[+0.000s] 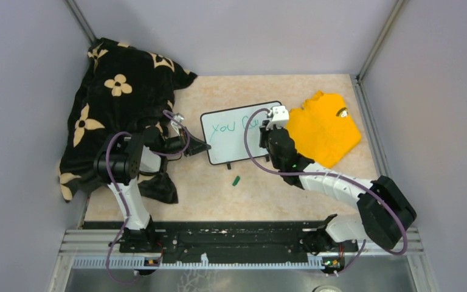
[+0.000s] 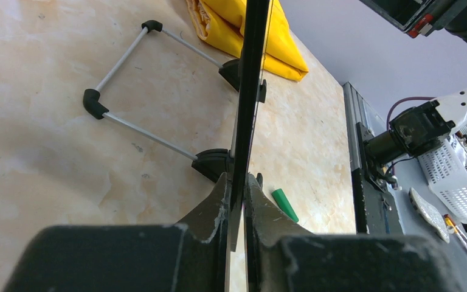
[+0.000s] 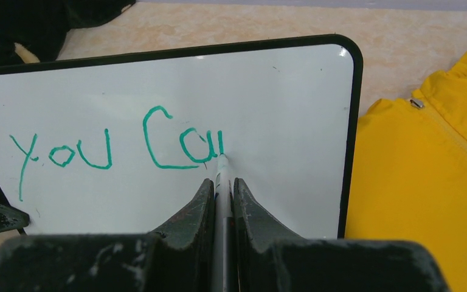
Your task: Write a sentence on the whiteboard
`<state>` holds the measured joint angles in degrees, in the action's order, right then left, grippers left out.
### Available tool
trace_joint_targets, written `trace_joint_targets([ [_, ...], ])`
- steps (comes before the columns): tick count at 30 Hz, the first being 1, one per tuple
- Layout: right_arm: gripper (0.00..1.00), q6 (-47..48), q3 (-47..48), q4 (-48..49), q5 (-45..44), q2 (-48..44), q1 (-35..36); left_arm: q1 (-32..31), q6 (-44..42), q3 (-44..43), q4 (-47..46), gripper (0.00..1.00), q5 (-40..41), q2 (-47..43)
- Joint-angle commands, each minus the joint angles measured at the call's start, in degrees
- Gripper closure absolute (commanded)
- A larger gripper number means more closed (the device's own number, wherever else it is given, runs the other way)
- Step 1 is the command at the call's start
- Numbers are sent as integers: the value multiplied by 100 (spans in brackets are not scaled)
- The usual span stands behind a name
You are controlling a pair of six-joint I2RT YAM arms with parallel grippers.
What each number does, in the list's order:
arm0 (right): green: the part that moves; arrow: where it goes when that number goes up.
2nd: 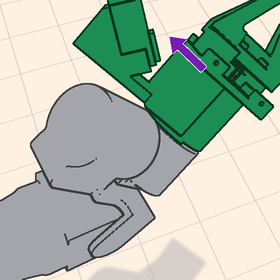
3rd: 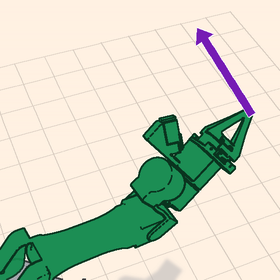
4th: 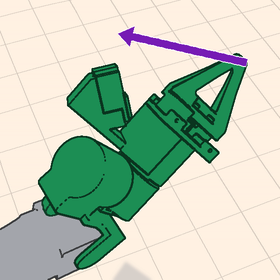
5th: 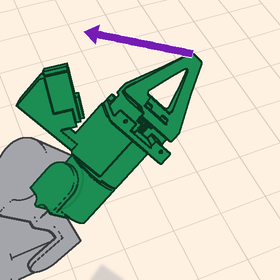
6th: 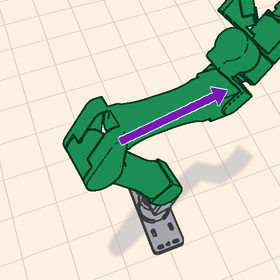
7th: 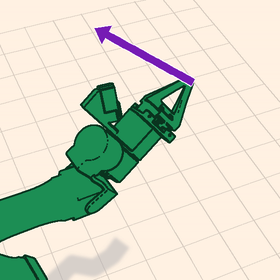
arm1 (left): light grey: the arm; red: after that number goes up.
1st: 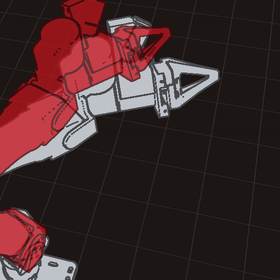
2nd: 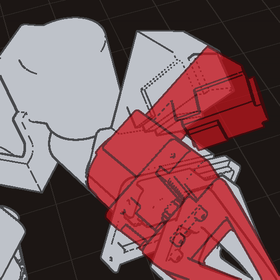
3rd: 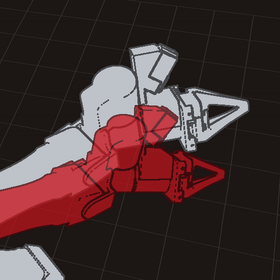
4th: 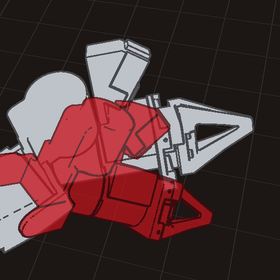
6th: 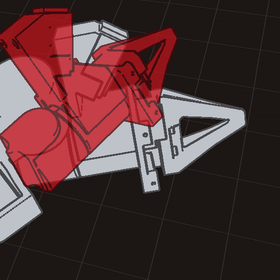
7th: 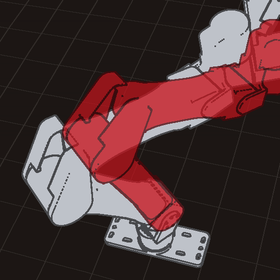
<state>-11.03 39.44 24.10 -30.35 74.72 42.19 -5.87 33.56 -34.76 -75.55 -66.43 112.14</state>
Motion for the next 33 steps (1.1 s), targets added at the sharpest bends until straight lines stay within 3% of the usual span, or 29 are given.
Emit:
trace_joint_targets([
  [1,100,-148,-105,1,-86,-138,-63,-28,-78,-13,313,100,-26,-52],
  [33,100,188,597,86,-75,130,-185,-52,-134,-13,383,100,-30,-47],
])
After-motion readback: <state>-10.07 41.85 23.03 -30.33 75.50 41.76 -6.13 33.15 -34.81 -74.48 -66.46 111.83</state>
